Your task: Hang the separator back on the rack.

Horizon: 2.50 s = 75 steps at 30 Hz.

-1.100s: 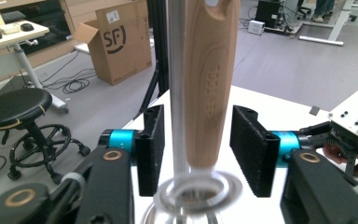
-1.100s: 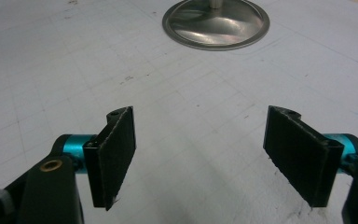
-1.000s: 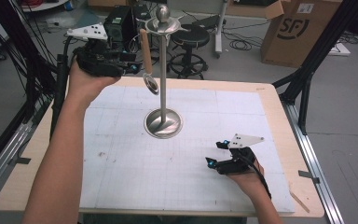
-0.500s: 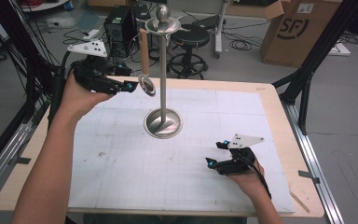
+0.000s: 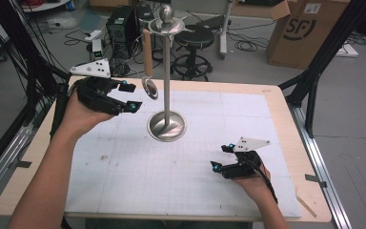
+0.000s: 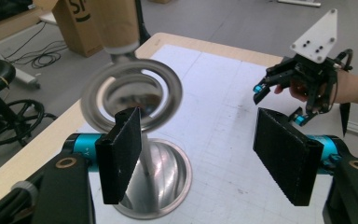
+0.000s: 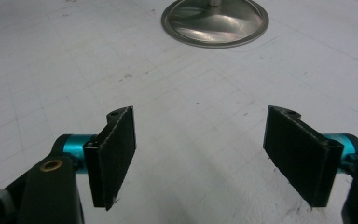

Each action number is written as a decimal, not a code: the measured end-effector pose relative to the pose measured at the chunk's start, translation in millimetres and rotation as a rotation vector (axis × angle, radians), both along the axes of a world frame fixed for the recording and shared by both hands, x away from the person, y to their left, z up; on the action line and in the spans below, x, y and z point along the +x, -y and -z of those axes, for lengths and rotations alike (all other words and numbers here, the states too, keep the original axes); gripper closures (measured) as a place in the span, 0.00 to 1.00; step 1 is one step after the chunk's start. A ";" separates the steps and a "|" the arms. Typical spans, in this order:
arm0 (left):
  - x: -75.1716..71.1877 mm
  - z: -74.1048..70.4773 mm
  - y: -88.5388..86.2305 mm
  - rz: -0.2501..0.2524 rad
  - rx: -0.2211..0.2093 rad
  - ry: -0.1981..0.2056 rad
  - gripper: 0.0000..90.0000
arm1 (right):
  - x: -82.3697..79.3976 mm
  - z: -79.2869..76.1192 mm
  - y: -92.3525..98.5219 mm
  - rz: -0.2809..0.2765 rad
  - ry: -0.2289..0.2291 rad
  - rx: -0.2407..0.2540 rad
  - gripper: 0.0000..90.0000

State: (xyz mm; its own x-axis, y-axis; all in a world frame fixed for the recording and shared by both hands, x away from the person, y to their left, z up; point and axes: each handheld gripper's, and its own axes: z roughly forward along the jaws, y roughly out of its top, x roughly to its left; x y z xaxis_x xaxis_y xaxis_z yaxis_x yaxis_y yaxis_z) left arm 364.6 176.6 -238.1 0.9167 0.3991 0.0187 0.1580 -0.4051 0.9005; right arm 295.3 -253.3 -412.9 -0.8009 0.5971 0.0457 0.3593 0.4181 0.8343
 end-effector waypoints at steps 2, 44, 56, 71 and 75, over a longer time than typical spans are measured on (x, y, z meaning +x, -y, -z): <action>-2.2 5.2 0.2 -0.002 0.018 -0.003 0.36 | -0.2 0.2 -0.6 0.001 -0.004 0.002 0.27; -40.8 104.0 -20.4 0.024 0.019 -0.053 0.09 | 1.3 4.5 0.0 0.003 -0.014 -0.012 0.27; -42.4 123.2 -26.2 0.020 -0.012 -0.086 0.02 | -0.3 4.4 4.1 0.012 -0.012 -0.008 0.27; -45.5 139.5 -20.4 0.009 0.016 -0.101 0.02 | -0.2 3.0 9.1 0.021 -0.005 0.004 0.27; -44.3 139.4 -23.2 -0.002 0.012 -0.099 0.02 | -0.6 3.0 9.0 0.021 -0.003 0.001 0.27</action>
State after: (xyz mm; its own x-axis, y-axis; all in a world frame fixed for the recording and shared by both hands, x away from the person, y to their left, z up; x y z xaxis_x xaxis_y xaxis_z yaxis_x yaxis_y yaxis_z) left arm 320.3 199.8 -377.5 0.9135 0.4013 -0.0669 0.2466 -0.4154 0.8756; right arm 294.7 -262.3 -415.9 -0.7880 0.6138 0.0485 0.3704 0.4096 0.8337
